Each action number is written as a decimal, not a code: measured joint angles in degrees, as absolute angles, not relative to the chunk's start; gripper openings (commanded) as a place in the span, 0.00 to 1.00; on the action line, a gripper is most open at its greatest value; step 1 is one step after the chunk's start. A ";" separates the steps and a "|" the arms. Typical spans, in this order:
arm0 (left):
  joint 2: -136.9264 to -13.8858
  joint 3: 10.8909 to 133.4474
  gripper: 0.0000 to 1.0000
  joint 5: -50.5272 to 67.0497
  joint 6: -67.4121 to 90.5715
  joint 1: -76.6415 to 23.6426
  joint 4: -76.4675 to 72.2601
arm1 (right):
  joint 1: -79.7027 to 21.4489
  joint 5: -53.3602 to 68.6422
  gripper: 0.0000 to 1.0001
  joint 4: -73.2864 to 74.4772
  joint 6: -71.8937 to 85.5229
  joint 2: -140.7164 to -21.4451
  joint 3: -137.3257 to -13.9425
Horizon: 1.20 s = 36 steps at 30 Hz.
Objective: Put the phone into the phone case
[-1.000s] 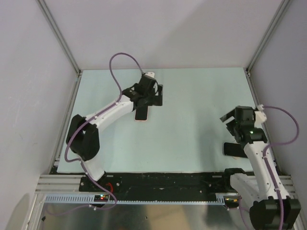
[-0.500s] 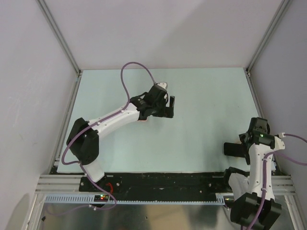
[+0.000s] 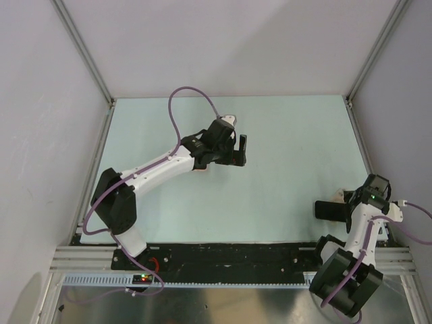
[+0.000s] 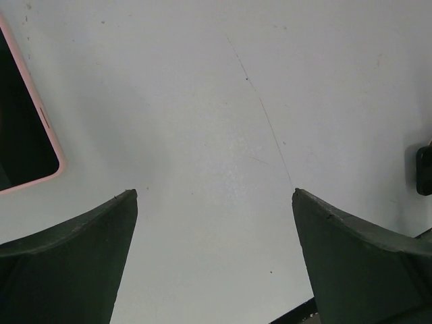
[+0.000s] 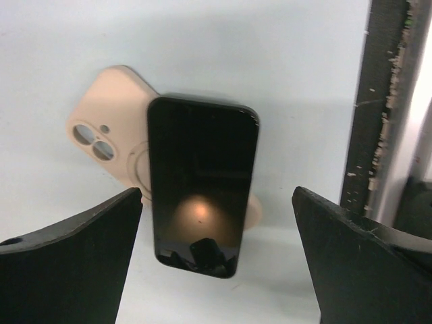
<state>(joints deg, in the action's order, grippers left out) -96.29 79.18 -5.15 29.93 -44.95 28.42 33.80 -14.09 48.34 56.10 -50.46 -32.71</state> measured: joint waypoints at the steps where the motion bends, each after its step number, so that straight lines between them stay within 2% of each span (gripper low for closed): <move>1: -96.29 79.18 0.99 -5.13 29.91 -44.95 28.42 | 34.30 -13.39 0.99 47.05 55.57 -50.74 -32.53; 25: -96.25 79.18 0.98 -4.69 29.47 -44.93 28.42 | 35.70 -6.42 0.97 28.18 51.29 -61.84 -28.71; 31: -94.96 79.18 0.98 -4.75 29.47 -44.93 28.42 | 30.04 -5.67 0.91 20.62 47.40 -63.92 -28.16; 36: -93.34 78.43 0.99 -4.95 29.54 -44.71 28.01 | 22.39 -5.45 0.88 16.38 44.49 -71.79 -32.29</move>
